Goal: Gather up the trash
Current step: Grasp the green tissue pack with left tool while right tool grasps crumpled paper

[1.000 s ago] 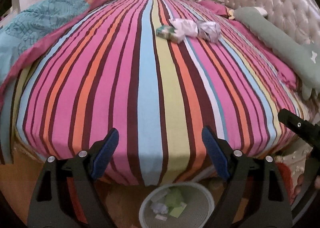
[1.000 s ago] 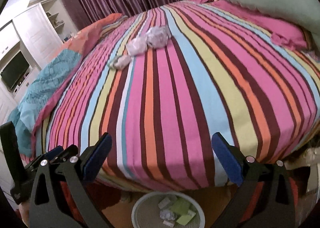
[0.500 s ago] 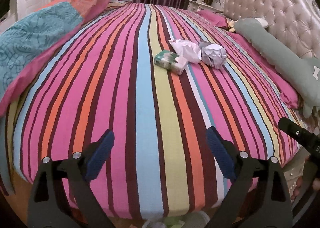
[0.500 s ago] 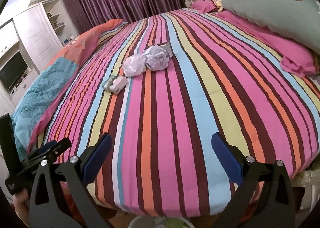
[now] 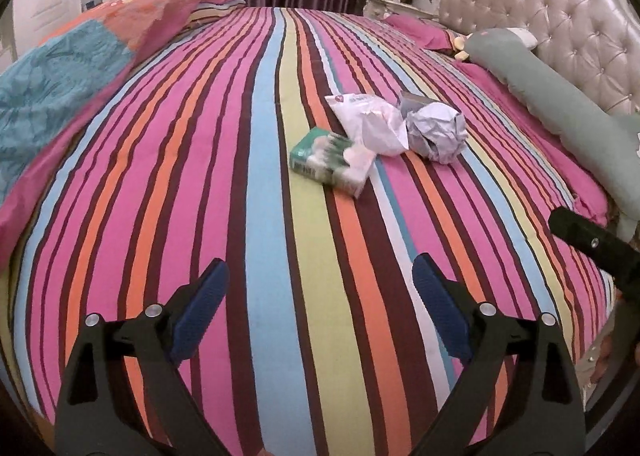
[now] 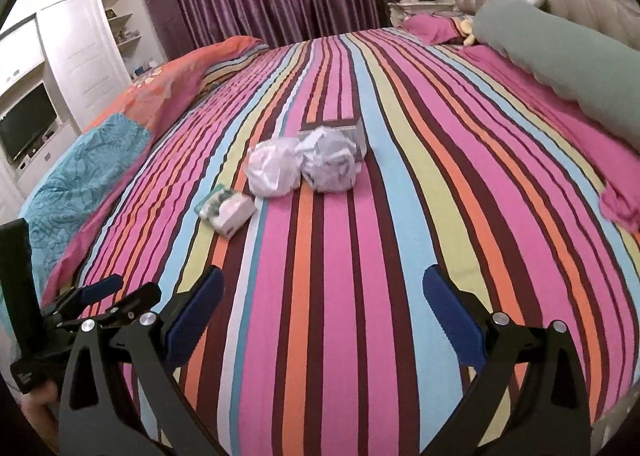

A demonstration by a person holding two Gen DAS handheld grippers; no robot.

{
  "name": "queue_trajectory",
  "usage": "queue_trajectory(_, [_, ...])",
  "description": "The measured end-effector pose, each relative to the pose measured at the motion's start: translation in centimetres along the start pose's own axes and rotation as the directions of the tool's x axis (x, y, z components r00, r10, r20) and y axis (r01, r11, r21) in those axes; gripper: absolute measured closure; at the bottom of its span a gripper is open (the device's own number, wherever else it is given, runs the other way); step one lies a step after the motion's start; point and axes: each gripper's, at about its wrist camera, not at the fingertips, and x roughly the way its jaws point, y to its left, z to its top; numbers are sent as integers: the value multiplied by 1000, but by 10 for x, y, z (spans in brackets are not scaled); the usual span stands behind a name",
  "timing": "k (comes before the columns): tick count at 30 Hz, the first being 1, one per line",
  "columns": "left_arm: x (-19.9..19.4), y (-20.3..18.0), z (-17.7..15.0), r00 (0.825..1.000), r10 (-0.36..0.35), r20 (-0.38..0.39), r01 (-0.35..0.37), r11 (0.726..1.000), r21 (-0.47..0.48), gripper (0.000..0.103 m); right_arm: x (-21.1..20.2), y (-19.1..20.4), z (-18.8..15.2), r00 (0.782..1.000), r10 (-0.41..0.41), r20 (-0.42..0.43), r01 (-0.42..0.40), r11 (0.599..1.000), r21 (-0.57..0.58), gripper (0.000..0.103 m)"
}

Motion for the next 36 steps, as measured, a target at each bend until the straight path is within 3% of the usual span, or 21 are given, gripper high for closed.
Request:
queue_trajectory(12, [51, 3, 45, 999, -35, -10, 36, 997, 69, 13, 54, -13, 45, 999, -18, -43, 19, 1000, 6, 8])
queue_trajectory(23, [93, -4, 65, 997, -62, -49, 69, 983, 168, 13, 101, -8, 73, 995, -23, -100, 20, 999, -34, 8])
queue_trajectory(28, [104, -6, 73, 993, -106, -48, 113, 976, 186, 13, 120, -9, 81, 992, -13, -122, 12, 1000, -9, 8])
queue_trajectory(36, [124, -17, 75, 996, -63, -55, 75, 964, 254, 13, 147, -11, 82, 986, -24, -163, 23, 1000, -6, 8])
